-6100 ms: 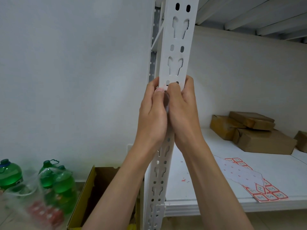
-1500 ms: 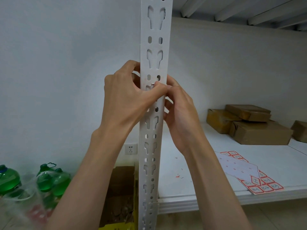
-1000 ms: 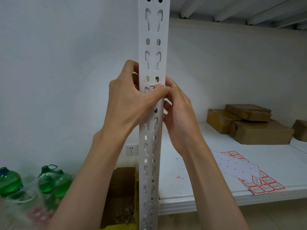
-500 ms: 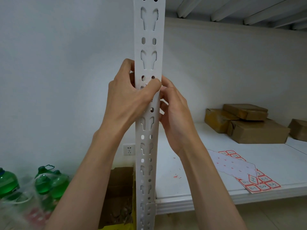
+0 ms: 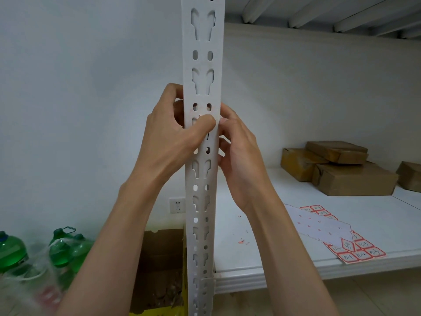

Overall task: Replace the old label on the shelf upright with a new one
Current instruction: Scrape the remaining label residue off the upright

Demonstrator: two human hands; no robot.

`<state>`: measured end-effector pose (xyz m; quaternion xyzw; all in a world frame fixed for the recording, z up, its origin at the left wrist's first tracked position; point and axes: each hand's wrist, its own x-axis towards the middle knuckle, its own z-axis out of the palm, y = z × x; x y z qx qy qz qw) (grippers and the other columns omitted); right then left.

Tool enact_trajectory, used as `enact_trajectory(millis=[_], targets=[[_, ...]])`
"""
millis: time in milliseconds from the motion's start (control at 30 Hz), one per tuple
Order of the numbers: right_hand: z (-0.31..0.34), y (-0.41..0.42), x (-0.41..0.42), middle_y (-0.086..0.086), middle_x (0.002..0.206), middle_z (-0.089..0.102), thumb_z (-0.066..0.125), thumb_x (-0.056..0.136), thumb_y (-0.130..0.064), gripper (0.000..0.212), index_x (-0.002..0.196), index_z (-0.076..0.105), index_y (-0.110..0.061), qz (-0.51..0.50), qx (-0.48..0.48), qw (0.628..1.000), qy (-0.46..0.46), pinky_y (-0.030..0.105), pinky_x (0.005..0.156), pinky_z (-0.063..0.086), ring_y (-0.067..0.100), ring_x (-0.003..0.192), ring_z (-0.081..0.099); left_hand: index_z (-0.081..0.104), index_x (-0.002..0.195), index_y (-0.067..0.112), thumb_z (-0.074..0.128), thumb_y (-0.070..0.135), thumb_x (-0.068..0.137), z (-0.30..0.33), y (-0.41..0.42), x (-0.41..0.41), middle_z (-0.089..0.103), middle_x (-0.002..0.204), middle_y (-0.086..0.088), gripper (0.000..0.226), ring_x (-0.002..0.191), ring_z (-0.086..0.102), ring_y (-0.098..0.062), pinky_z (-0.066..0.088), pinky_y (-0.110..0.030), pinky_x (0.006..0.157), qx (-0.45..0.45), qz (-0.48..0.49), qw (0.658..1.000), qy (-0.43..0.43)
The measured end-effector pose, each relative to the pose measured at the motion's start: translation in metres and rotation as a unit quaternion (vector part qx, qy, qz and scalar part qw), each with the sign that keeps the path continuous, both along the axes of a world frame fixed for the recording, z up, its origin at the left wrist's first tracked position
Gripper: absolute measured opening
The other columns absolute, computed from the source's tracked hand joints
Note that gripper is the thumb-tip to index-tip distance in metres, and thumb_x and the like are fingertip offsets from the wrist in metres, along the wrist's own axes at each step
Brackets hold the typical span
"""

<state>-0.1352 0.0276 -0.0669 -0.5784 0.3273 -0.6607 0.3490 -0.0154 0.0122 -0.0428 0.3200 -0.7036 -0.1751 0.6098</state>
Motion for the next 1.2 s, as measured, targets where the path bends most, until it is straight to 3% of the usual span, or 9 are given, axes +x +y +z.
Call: enact_trajectory(millis=[133, 333, 500, 700, 1200], targets=[[0.000, 0.001, 0.000, -0.006, 0.118, 0.072, 0.038, 0.106, -0.024, 0.038, 0.137, 0.058, -0.032, 0.001, -0.004, 1.000, 0.001, 0.044, 0.096, 0.057, 0.015, 0.104, 0.069, 0.056, 0.121, 0.018, 0.061, 0.023, 0.085, -0.004, -0.002, 0.010, 0.076, 0.102, 0.003, 0.037, 0.096, 0.072, -0.022, 0.059, -0.044, 0.088, 0.018, -0.058, 0.998, 0.006], [0.000, 0.001, 0.003, -0.003, 0.119, 0.071, 0.036, 0.107, -0.025, 0.038, 0.138, 0.057, -0.031, -0.005, -0.005, 1.000, 0.002, 0.045, 0.096, 0.057, 0.016, 0.106, 0.068, 0.056, 0.114, 0.023, 0.060, 0.029, 0.084, -0.003, 0.000, 0.003, 0.075, 0.092, 0.008, 0.031, 0.086, 0.072, -0.013, 0.057, -0.028, 0.076, 0.028, -0.067, 0.997, 0.035], [0.000, 0.001, 0.002, -0.009, 0.110, 0.073, 0.036, 0.108, -0.027, 0.038, 0.137, 0.059, -0.033, -0.002, -0.009, 1.000, 0.001, 0.032, 0.085, 0.060, 0.009, 0.099, 0.070, 0.051, 0.113, 0.025, 0.055, 0.022, 0.097, -0.002, 0.000, -0.009, 0.066, 0.080, 0.017, 0.017, 0.074, 0.065, -0.003, 0.050, -0.022, 0.064, 0.038, -0.053, 0.996, 0.054], [0.000, 0.002, 0.004, -0.007, 0.112, 0.073, 0.035, 0.108, -0.026, 0.038, 0.135, 0.060, -0.033, -0.003, -0.006, 1.000, -0.014, 0.032, 0.086, 0.060, 0.012, 0.103, 0.070, 0.046, 0.115, 0.022, 0.048, 0.017, 0.098, -0.001, 0.006, -0.020, 0.062, 0.098, 0.006, 0.017, 0.080, 0.064, -0.007, 0.051, -0.023, 0.065, 0.059, -0.073, 0.991, 0.100], [-0.001, 0.004, 0.007, -0.006, 0.113, 0.073, 0.033, 0.107, -0.023, 0.039, 0.134, 0.061, -0.032, 0.006, -0.015, 1.000, -0.016, 0.028, 0.086, 0.059, 0.007, 0.098, 0.070, 0.046, 0.113, 0.018, 0.045, 0.013, 0.100, 0.001, 0.012, -0.023, 0.059, 0.086, 0.009, 0.015, 0.068, 0.060, 0.000, 0.050, -0.017, 0.057, 0.060, -0.071, 0.988, 0.119]])
